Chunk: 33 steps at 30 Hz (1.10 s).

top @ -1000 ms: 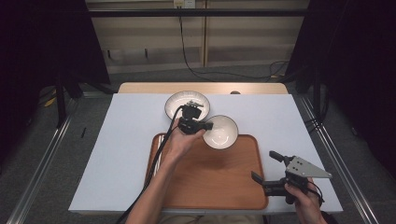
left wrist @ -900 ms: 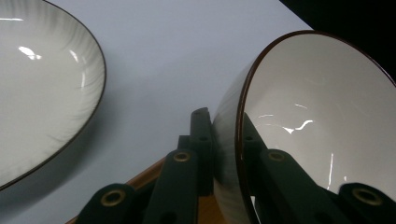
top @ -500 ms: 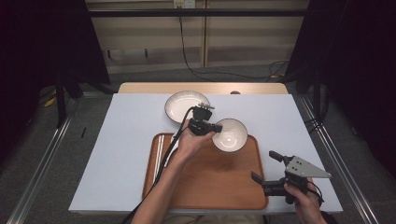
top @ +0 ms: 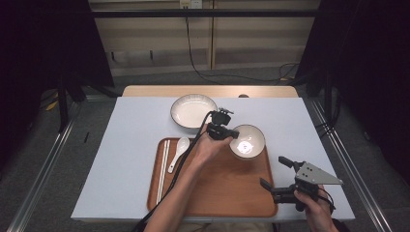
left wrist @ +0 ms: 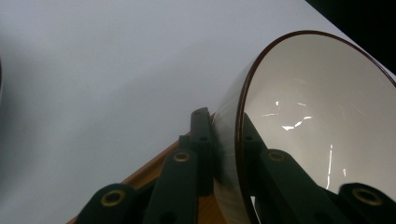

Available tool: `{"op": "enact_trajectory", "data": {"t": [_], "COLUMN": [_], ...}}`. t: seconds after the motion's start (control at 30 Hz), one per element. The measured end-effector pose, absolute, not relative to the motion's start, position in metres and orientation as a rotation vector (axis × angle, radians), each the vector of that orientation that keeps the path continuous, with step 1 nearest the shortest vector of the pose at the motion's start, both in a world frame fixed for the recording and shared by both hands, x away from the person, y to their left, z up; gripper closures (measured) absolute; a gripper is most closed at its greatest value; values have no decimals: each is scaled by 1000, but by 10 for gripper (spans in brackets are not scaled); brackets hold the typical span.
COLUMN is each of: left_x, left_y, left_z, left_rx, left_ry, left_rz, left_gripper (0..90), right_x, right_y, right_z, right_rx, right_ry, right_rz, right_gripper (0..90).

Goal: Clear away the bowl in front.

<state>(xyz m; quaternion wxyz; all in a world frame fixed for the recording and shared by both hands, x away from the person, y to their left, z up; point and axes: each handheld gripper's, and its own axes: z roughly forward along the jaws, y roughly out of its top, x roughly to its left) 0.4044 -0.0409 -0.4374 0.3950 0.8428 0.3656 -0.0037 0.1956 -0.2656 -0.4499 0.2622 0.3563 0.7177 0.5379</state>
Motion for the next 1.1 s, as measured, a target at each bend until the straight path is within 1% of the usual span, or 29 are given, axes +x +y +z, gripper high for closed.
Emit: {"op": "enact_trajectory", "data": {"t": [0.13,0.3,0.37,0.47,0.57,0.63,0.8,0.93,1.03,1.1], "left_x": [408,408,407,408,407,407,407,410,408,408], "left_y": [-51,-60,-62,-63,-65,-66,-68,-68,-70,-70], "left_z": [-445,-451,-452,-452,-454,-456,-455,-458,-458,-458], "left_rx": [2143,2184,2167,2183,2210,2184,2188,2177,2184,2166], "left_ry": [942,906,925,913,914,933,913,928,905,918], "left_rz": [-25,-48,-54,-47,2,-8,2,-24,9,1], "left_gripper": [820,821,820,820,827,825,820,814,812,811], "right_x": [196,197,196,196,196,196,197,196,197,197], "right_y": [-265,-266,-266,-266,-266,-265,-266,-265,-266,-267], "right_z": [-450,-451,-450,-450,-450,-450,-451,-451,-451,-451], "right_rx": [957,966,963,961,963,968,970,965,970,971], "right_ry": [1950,1947,1942,1937,1938,1937,1950,1958,1951,1949], "right_rz": [1455,1458,1451,1458,1455,1457,1458,1451,1448,1447], "right_gripper": [29,29,29,29,29,29,29,29,29,29]}}
